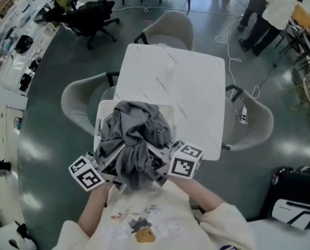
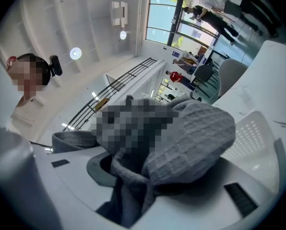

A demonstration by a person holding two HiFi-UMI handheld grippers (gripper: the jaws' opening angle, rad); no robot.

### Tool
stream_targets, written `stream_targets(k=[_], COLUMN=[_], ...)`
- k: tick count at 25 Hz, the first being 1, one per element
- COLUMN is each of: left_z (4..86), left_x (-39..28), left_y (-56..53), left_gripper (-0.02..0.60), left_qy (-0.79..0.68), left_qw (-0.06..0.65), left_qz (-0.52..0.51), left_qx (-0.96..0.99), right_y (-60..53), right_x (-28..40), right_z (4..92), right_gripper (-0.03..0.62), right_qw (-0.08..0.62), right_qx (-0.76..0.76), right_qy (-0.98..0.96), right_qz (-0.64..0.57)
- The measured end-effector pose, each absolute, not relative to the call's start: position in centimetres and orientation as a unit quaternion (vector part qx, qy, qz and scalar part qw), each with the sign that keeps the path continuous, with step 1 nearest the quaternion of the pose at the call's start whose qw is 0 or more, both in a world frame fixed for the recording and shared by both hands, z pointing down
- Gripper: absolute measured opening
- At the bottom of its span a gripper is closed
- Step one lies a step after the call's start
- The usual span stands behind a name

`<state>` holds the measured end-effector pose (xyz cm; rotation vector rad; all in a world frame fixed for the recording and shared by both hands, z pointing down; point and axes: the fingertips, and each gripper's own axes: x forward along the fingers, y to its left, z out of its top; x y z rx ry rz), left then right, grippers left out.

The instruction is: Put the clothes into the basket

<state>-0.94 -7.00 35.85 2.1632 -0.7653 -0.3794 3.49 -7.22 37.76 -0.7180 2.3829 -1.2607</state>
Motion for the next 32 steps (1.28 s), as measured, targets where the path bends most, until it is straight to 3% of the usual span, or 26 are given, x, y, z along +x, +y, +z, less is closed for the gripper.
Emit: stream_targets(k=[20,32], left_z=[44.8,51.5], left_x=[-2.9,-3.7], left_y=[-10.4,-13.3], left_gripper=[0.364,0.35], left_qy=[-0.357,-0.404], left_qw=[0.452,0.482], left_qz=[-0.126,-0.018], left_qx=[0.808,0.777], right_y=[-10.4,-12.8], right_x=[3.0,3.6], right_z=[46.3,53.2], right_gripper=[0.156,0.156], right_qw=[0.096,0.02], right_qx=[-0.336,-0.409], right_qy=[0.817,0.762], right_qz=[-0.458,-0.502])
